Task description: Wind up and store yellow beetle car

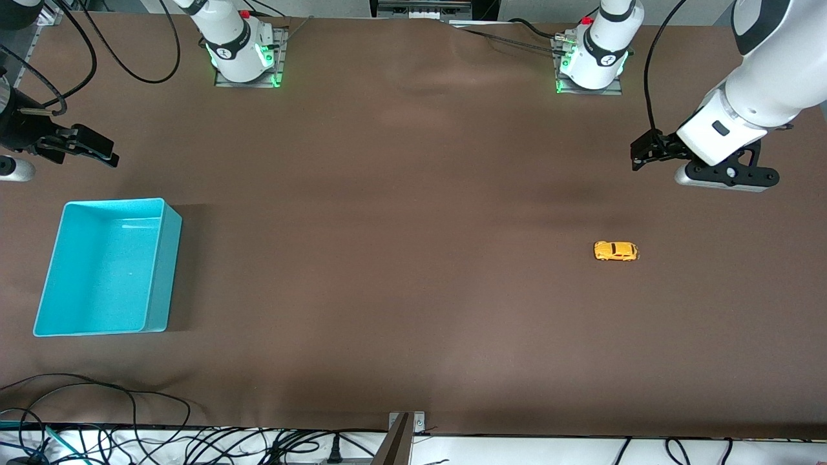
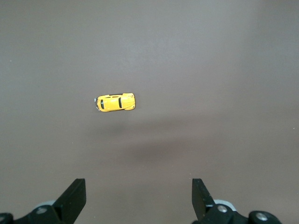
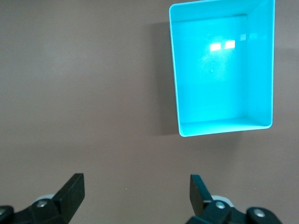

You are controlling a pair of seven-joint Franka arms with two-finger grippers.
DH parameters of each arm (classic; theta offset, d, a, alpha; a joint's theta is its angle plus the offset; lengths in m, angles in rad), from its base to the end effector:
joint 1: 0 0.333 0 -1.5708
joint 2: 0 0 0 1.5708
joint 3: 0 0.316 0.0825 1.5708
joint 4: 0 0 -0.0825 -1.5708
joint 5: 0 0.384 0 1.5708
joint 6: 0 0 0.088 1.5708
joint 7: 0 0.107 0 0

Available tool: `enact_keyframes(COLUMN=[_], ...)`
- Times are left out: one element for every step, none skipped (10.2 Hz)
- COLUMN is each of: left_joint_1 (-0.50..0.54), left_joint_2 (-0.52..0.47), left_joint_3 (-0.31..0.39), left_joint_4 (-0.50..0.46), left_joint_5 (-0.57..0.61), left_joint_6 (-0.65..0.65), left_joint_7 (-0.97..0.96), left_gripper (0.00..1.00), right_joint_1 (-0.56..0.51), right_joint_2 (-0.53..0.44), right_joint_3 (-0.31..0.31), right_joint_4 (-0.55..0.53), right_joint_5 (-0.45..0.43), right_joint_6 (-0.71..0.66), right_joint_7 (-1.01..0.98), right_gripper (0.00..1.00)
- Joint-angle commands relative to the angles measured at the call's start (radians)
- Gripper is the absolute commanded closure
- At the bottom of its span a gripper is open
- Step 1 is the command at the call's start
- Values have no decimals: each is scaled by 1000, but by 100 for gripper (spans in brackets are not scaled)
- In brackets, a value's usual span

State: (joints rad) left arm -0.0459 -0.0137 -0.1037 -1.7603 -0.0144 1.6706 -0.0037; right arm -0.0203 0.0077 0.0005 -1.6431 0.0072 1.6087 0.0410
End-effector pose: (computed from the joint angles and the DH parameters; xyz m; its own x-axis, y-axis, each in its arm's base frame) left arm 0.5439 -0.0837 0.5508 0.9867 -0.1434 -0.0761 -0.1429 -0.9897 0.0125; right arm 0.5576 -0.0103 0.5893 0.9972 -0.0610 -0.0423 -0.0613 -0.9981 -0.0055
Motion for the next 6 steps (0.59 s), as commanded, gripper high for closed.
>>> enact_keyframes(left_joint_1=[-6, -3, 0, 18, 24, 52], left_joint_2=[24, 32, 55, 79, 115, 153], left_joint_3=[12, 12, 13, 13, 13, 13], left_joint_4=[21, 24, 39, 56, 74, 91], left_joint_5=[-1, 1, 1, 1, 1, 1], left_joint_6=[-17, -17, -17, -15, -14, -12], left_joint_7=[208, 278, 348, 457, 570, 662], left_gripper=[0, 0, 0, 0, 0, 0], right_joint_1=[0, 0, 0, 0, 0, 0], right_joint_2=[5, 6, 11, 12, 20, 21], right_joint_3=[-2, -2, -2, -2, -2, 0], right_joint_4=[12, 12, 12, 12, 12, 14], right_joint_5=[8, 8, 8, 8, 8, 8], right_joint_6=[-4, -4, -4, -1, 3, 4], right_joint_7=[3, 2, 3, 3, 2, 3], right_gripper=[0, 0, 0, 0, 0, 0])
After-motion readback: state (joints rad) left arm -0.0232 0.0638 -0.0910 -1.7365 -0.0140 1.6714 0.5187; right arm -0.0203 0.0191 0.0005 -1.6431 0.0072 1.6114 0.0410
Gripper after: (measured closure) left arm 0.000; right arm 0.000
